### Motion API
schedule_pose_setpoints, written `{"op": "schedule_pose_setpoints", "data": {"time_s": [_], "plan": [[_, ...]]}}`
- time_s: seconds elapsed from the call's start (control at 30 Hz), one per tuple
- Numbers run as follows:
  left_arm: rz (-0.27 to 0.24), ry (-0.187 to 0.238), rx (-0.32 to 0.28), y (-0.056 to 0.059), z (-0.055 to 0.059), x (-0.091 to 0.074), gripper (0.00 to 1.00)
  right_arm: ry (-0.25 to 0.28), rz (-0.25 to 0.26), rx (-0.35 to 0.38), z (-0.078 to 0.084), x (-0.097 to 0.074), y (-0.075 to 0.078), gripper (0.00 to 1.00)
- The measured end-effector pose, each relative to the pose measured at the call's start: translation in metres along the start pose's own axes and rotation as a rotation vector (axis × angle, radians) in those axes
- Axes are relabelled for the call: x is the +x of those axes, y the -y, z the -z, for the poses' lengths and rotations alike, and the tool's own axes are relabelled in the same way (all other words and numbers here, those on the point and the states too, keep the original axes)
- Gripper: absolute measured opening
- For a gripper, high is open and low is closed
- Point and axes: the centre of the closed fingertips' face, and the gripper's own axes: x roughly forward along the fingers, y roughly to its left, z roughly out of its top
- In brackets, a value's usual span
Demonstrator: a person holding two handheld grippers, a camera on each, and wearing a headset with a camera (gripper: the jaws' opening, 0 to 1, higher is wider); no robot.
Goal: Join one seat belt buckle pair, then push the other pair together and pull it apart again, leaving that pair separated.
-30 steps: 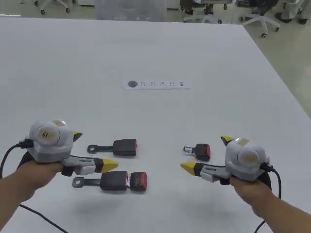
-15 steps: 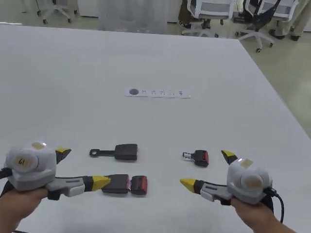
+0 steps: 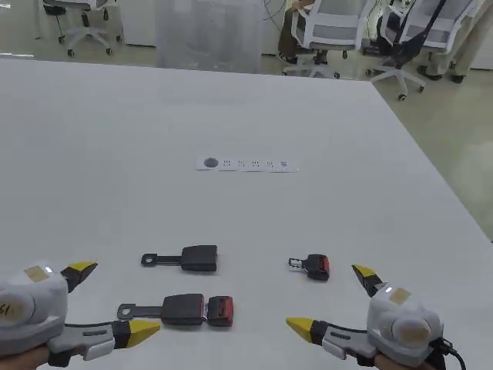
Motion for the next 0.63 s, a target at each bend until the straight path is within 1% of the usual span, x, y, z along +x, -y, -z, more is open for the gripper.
{"op": "schedule_pose_setpoints", "data": {"time_s": [0.03,0.07,0.13,0.17,0.2,0.27,0.37,0.53,0.63], "plan": [[-0.010,0.015,-0.023,0.000,0.000,-0.002,1.00,0.001,0.001,0.003,0.002,-0.002,-0.001,1.00],[-0.008,0.023,-0.033,0.000,0.000,-0.003,1.00,0.005,0.003,0.008,0.003,-0.004,-0.002,1.00],[-0.011,0.015,-0.026,0.001,0.005,-0.003,1.00,0.003,0.004,0.010,0.005,-0.006,-0.003,1.00],[-0.008,0.002,-0.021,0.001,0.008,-0.002,1.00,-0.002,0.007,0.010,0.007,-0.006,-0.002,1.00],[-0.009,-0.002,-0.021,0.000,0.009,-0.002,1.00,-0.005,0.007,0.013,0.009,-0.007,-0.001,1.00],[-0.007,-0.001,-0.021,0.001,0.008,-0.001,1.00,-0.022,0.013,0.021,0.013,-0.007,0.000,1.00],[0.004,0.003,-0.015,0.003,0.005,0.002,1.00,-0.027,0.014,0.025,0.015,-0.008,0.000,1.00],[0.012,0.003,-0.030,0.004,0.005,0.005,1.00,-0.029,0.022,0.035,0.017,-0.006,0.000,1.00],[0.020,-0.002,-0.050,0.006,0.007,0.005,1.00,-0.038,0.022,0.035,0.019,-0.006,-0.001,1.00]]}}
